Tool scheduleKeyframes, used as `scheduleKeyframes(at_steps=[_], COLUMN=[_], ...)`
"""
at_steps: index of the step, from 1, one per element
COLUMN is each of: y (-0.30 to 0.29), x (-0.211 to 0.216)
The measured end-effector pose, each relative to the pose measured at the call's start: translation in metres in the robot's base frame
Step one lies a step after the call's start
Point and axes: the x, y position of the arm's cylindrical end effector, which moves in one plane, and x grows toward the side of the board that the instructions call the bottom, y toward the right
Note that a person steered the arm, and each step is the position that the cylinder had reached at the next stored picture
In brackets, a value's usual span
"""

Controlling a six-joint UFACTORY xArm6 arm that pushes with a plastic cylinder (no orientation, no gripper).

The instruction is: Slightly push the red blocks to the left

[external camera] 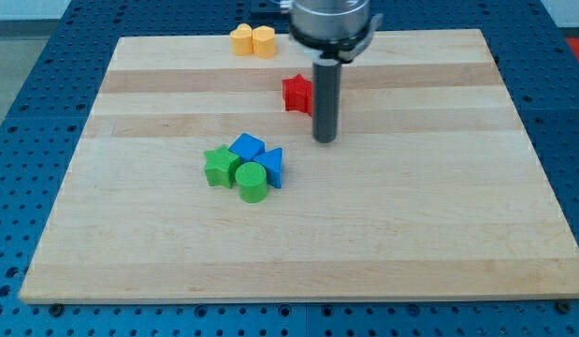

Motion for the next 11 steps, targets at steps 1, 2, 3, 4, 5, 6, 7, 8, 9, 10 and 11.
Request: scheduleKeyframes(at_steps=[1,2,3,4,5,6,7,8,9,10,11], y=[0.006,-0.003,-0.008,-0.004,0.032,0.074,0.079,0.050,0.013,-0.021,-0.032], x=[-0.036,-0.068,-0.084,-0.083,-0.087,-0.120,-0.150,-0.144,-0.139,-0.134,-0.132])
